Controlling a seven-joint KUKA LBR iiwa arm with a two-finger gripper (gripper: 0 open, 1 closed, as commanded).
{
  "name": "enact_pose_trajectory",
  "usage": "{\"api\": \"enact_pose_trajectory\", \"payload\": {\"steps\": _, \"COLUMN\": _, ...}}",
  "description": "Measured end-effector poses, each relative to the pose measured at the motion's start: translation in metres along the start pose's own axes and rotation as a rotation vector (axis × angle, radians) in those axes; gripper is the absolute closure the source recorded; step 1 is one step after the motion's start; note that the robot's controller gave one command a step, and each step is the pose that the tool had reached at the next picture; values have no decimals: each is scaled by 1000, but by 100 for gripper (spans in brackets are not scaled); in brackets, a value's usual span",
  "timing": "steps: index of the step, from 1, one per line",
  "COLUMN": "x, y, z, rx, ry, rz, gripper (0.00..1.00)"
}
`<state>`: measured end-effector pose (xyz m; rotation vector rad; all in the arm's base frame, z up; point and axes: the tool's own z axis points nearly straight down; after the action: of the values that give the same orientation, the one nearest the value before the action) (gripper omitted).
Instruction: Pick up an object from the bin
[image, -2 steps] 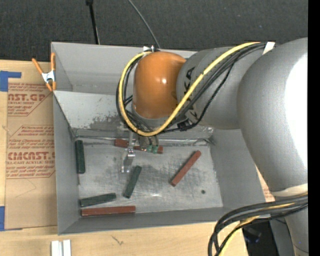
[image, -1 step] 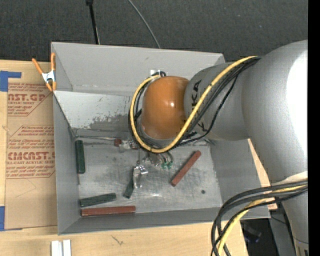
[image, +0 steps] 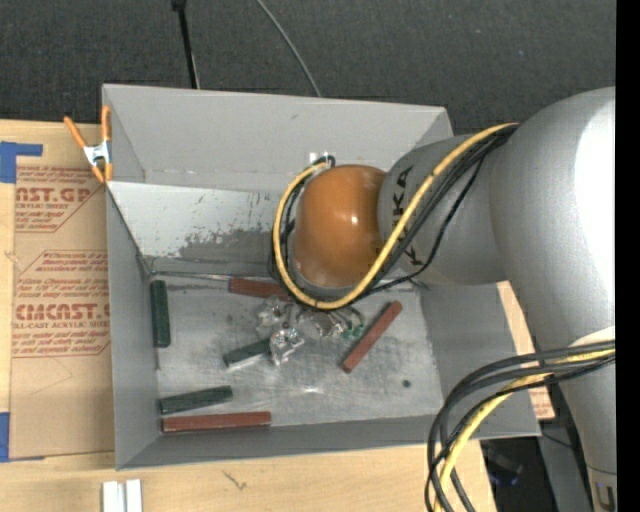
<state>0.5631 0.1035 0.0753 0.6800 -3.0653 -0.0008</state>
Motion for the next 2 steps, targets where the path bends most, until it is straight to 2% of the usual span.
{"api": "enact_pose_trajectory", "payload": {"steps": 1, "x": 0, "y": 0, "z": 0, "rx": 0, "ry": 0, "rz": 0, "gripper": 100}}
{"api": "enact_pose_trajectory", "payload": {"steps": 2, "x": 10, "y": 17, "z": -119, "rx": 0, "ry": -4, "rz": 43, "gripper": 100}}
